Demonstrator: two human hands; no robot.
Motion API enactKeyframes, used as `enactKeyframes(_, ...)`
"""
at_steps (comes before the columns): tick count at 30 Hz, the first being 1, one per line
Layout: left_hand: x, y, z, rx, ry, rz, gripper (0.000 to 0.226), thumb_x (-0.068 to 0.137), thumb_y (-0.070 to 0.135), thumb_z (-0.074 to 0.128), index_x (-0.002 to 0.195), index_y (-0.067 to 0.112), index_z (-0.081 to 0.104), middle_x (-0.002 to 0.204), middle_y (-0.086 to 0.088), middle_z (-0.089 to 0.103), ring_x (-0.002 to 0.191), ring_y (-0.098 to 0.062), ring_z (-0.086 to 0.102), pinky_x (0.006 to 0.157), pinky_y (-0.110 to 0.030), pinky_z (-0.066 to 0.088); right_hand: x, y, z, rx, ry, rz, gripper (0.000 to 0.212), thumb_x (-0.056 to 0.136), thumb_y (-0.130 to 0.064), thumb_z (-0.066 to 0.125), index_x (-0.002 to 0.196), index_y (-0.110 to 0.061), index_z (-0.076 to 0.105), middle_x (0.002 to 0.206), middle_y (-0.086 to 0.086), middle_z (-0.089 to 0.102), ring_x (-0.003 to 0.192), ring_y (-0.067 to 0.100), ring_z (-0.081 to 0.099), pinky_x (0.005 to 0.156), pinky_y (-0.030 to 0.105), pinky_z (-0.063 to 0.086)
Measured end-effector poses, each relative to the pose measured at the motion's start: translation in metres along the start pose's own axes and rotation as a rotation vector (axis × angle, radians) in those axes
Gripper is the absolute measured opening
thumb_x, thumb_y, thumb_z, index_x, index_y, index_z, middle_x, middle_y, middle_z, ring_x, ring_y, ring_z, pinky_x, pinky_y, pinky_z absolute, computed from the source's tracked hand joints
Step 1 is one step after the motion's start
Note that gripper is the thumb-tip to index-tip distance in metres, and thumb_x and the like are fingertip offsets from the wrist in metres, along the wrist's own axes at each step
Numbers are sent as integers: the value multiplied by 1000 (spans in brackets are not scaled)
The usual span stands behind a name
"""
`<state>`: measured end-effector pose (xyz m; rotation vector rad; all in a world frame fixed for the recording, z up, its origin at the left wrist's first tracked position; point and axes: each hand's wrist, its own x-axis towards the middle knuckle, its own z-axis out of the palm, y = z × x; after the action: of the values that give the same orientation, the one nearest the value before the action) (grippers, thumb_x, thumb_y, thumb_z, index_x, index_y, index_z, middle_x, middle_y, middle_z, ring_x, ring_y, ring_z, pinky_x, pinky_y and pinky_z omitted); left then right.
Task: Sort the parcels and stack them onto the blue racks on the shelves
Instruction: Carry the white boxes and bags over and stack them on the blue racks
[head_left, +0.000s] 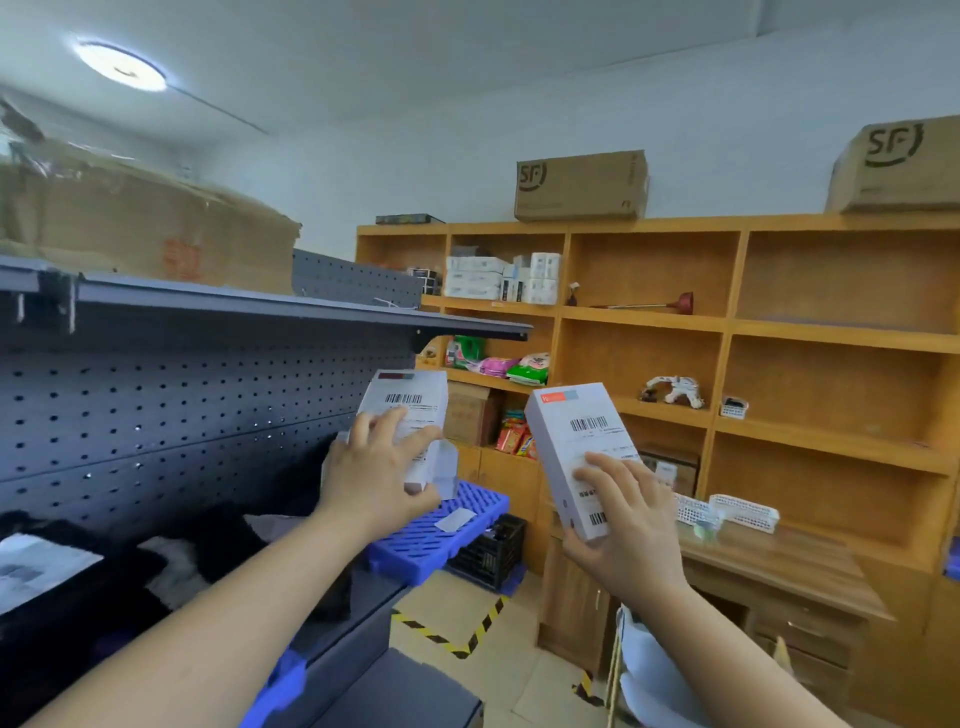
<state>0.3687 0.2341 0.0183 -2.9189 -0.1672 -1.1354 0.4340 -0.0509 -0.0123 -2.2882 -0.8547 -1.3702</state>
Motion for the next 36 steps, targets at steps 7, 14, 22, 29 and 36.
enactKeyframes(7,22,20,53,-10,-79,-170,62,77,49,52,136,49,34,152,5,21,134,-22,15,102,-44,29,5,40,63,119,-40,-63,59,63,-48,64,116,-26,51,128,-2,52,118,23,42,87,46,40)
enactKeyframes(14,49,-1,74,101,-125,-145,63,74,50,51,135,49,34,153,5,19,132,-22,15,100,-44,32,27,41,123,233,-128,-29,59,65,-53,59,118,-27,55,126,-6,56,116,21,45,80,43,44)
enactKeyframes(22,105,-36,96,161,-206,-63,66,79,46,51,141,50,28,153,5,20,134,-22,15,97,-42,29,82,19,192,266,-193,-13,65,61,-50,65,122,-32,51,126,-12,54,115,17,43,79,40,42)
enactKeyframes(29,134,-89,109,112,-179,-84,66,78,47,55,140,50,32,150,9,26,133,-19,17,101,-46,31,150,-11,248,233,-263,-6,73,68,-51,63,135,-35,38,131,-14,46,120,19,37,83,39,37)
enactKeyframes(36,142,-129,130,71,-341,-15,67,77,51,57,139,51,31,145,13,33,130,-16,22,101,-42,32,181,-40,305,195,-424,10,75,74,-55,62,138,-35,31,138,-10,44,129,22,32,83,41,33)
